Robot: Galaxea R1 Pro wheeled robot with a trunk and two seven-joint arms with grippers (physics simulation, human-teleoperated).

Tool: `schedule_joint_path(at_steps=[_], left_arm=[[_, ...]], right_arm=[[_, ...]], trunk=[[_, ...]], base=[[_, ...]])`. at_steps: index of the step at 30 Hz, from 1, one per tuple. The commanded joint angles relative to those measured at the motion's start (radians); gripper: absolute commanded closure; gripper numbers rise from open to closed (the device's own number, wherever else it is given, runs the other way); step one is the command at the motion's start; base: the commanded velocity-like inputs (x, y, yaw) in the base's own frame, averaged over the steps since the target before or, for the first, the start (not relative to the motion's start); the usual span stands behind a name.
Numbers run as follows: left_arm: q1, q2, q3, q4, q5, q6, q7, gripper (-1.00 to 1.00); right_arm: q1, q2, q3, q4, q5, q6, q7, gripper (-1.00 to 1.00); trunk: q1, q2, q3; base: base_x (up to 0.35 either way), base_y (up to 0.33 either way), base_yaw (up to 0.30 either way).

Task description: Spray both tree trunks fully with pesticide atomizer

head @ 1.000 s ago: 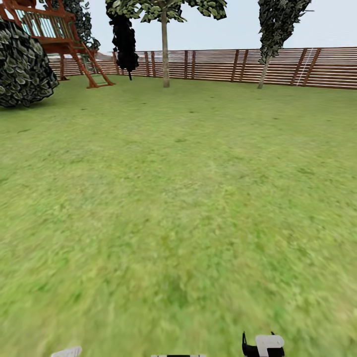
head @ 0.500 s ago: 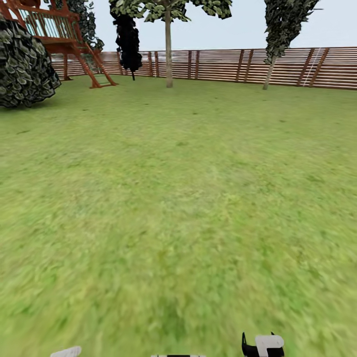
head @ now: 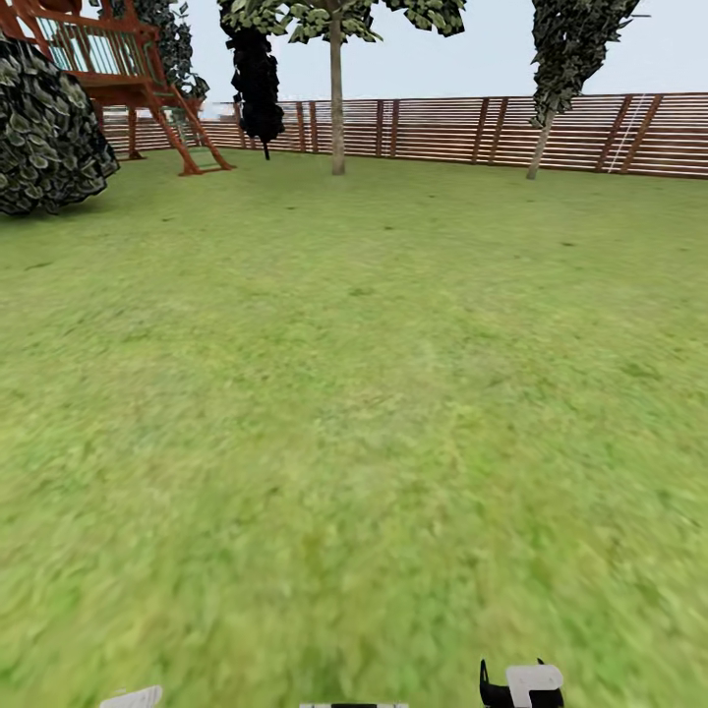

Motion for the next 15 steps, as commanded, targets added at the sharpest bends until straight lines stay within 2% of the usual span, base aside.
schedule_joint_path(at_steps=[1, 15], left_arm=[[0.000, 0.000, 0.000, 0.000, 0.000, 0.000, 0.000, 1.00], [0.000, 0.000, 0.000, 0.000, 0.000, 0.000, 0.000, 1.00]], right_arm=[[0.000, 0.000, 0.000, 0.000, 0.000, 0.000, 0.000, -1.00], [0.000, 0.000, 0.000, 0.000, 0.001, 0.000, 0.000, -1.00]], trunk=[[0.000, 0.000, 0.000], [0.000, 0.000, 0.000]], base=[[0.338, -0.077, 0.000], [0.337, -0.077, 0.000]])
